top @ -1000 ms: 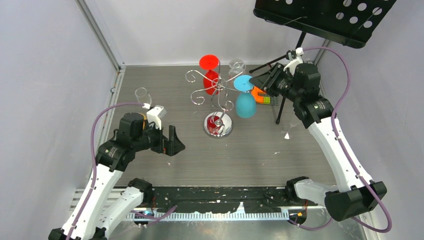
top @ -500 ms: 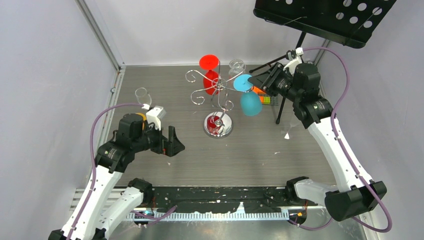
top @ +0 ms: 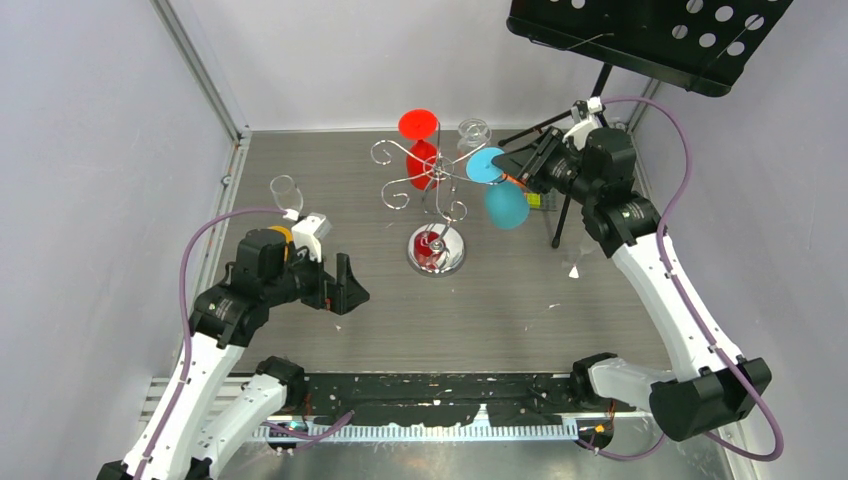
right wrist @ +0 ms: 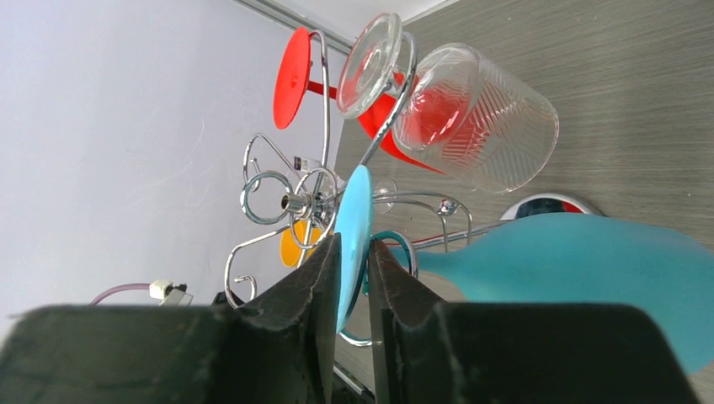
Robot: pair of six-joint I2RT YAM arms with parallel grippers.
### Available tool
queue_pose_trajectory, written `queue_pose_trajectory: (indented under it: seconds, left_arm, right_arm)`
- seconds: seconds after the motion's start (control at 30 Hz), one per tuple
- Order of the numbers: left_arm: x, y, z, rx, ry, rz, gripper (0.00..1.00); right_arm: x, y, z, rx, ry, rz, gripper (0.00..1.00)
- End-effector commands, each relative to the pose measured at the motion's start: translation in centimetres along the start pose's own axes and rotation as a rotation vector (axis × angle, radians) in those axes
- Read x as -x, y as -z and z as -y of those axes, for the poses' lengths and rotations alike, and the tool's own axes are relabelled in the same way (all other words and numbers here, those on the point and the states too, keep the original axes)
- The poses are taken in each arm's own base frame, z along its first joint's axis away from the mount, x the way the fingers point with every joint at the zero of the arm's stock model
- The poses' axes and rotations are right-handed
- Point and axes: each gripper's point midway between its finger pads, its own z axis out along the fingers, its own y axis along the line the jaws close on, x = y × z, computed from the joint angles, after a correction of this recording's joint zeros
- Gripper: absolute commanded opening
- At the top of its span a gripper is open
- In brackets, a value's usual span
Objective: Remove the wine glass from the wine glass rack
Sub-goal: Pick up the wine glass from the wine rack.
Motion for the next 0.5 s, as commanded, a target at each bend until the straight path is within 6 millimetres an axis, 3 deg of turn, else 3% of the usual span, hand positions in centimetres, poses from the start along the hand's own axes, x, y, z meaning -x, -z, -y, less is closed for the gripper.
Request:
queue_pose_trajectory:
  seconds: [0.0, 0.23, 0.47]
  left_arm:
    - [0.53, 0.18, 0.26, -0.007, -0.017, 0.025, 0.99]
    - [0.59, 0.10, 0.23, -0.006, -0.015, 0.020, 1.00]
    - [0.56, -0.04, 0.17, -0.005, -0.013, 0.016, 1.00]
  right_arm:
    - [-0.07, -0.57, -0.98, 0.054, -0.013, -0.007, 0.23]
    - [-0.23, -0.88, -0.68, 0.048, -0.021, -0.016, 0.20]
    - [-0.34, -1.00, -0.65, 0.051, -0.031, -0.020, 0.06]
